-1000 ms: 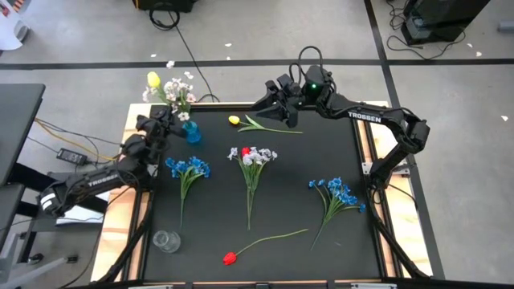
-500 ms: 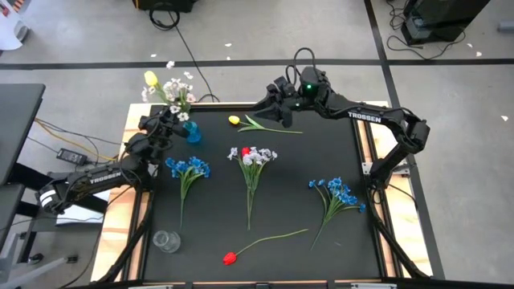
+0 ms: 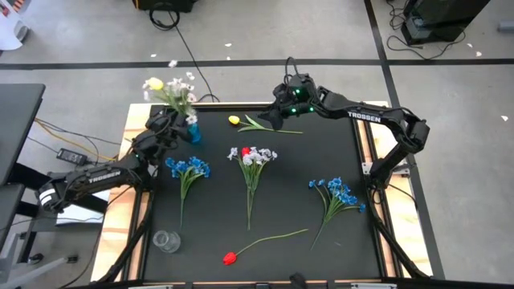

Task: Sort flowers into vase by color
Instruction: Put the yellow flower into the blue vase

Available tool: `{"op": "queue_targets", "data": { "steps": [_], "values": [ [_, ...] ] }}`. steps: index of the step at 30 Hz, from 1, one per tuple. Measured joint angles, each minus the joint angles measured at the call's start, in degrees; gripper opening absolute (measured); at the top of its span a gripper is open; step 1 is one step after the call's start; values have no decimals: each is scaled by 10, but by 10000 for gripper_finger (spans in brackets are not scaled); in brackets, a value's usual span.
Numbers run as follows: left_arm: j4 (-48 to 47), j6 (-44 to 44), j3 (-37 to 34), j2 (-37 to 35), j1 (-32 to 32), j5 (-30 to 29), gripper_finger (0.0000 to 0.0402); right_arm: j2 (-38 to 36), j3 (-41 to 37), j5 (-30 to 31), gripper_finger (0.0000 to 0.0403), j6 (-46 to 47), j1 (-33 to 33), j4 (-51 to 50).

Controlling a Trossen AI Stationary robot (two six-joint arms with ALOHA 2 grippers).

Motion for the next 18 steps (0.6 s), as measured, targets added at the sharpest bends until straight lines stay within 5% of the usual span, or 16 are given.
{"op": "queue_targets", "data": {
  "steps": [11, 18],
  "values": [
    [-427, -11, 161, 0, -5, 10, 225, 0, 0, 106, 211, -117, 0, -113],
    [-577, -73, 240, -1, -4, 46, 244, 14, 1, 142, 211, -145, 8, -120]
  ]
}}
